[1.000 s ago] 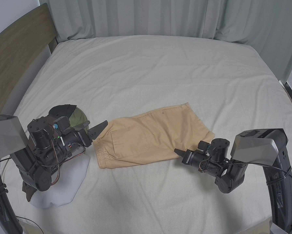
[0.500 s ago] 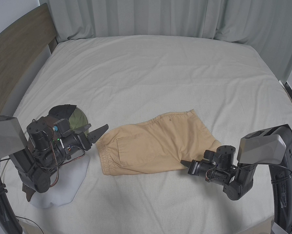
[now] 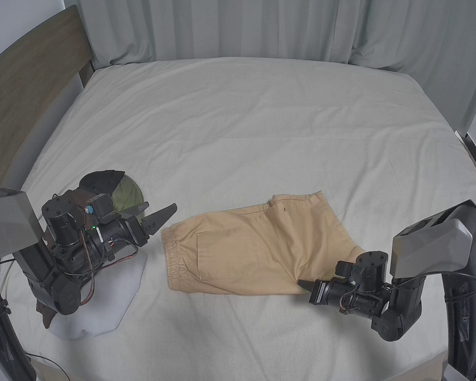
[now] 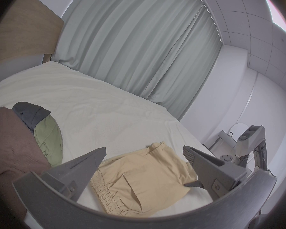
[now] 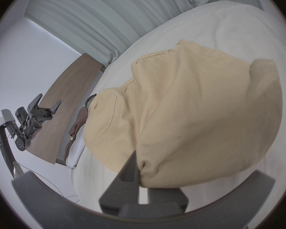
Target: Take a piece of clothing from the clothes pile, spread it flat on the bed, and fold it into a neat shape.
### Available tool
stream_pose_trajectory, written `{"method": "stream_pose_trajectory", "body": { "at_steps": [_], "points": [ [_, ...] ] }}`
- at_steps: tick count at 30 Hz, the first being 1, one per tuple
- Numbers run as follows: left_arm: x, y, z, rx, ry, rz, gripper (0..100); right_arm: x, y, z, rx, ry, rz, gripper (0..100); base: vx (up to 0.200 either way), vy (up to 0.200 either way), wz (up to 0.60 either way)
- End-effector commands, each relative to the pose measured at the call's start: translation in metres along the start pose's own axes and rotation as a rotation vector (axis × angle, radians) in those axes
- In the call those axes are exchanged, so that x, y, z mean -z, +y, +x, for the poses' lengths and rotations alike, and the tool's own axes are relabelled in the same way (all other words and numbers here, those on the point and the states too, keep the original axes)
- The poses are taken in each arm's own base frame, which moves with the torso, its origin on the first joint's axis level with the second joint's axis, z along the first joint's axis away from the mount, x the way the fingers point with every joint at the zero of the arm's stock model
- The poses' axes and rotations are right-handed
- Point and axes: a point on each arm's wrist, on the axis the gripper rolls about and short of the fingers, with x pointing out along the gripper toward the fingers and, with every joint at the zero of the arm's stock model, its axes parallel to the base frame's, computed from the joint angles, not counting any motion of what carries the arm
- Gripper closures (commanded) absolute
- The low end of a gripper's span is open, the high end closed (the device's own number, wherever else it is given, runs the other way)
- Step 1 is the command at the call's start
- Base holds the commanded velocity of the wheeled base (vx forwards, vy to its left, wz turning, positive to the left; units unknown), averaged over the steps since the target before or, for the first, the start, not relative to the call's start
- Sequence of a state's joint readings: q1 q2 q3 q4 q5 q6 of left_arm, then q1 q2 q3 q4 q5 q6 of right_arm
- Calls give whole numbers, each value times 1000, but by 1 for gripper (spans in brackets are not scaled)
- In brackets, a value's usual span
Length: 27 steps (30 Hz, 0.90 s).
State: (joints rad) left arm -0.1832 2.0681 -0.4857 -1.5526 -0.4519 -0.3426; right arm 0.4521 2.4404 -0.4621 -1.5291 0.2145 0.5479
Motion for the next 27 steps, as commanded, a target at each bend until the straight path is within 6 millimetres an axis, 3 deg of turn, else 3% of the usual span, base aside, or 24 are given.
{"method": "stream_pose_trajectory", "body": {
  "at_steps": [1,14,15,21,27],
  "points": [
    [-1,0,1,2,-10,4,0,8,3,-3,2,22,-4,100,0,0,0],
    [-3,-1,1,1,-13,5,0,11,1,-2,40,15,-5,100,0,0,0],
    [-3,-1,1,2,-15,6,0,11,0,-2,40,15,-3,0,0,0,0],
    [-3,-1,1,0,-15,6,0,26,6,-22,47,102,-6,0,0,0,0],
    [-2,-2,0,1,-11,5,0,18,29,-44,-16,93,-49,0,0,0,0]
  ]
}}
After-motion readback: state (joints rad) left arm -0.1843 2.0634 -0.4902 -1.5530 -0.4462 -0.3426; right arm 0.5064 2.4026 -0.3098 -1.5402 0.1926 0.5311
